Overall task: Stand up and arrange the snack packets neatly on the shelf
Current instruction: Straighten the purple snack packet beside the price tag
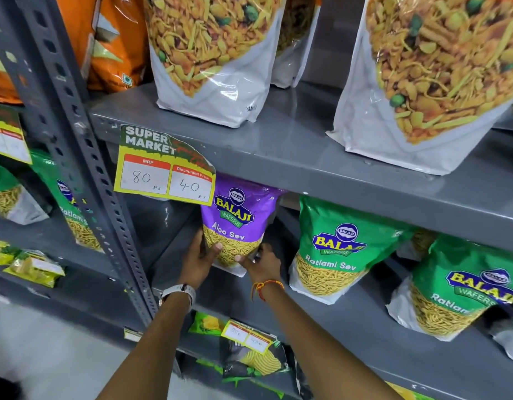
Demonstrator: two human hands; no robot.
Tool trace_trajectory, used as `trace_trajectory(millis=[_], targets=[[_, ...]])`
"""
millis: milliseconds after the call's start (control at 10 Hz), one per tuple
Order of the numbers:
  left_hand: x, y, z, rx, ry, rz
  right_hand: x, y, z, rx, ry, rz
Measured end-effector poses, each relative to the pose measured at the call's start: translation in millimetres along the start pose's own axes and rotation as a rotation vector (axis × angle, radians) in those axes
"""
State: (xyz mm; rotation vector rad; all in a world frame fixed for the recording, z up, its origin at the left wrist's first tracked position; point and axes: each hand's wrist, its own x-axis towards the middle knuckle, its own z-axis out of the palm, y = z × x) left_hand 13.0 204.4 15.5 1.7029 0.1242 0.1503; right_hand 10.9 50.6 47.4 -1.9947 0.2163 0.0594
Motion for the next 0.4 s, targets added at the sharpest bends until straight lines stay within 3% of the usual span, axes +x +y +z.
trace_trajectory(millis=[300, 400], targets=[[0, -2, 8, -0.064, 0.029, -0.036, -2, -5, -5, -0.067, -0.067, -0.010], [-13, 10, 13, 0.035, 0.169, -0.043, -18, -4, -9, -0.201, -0.078, -0.003]])
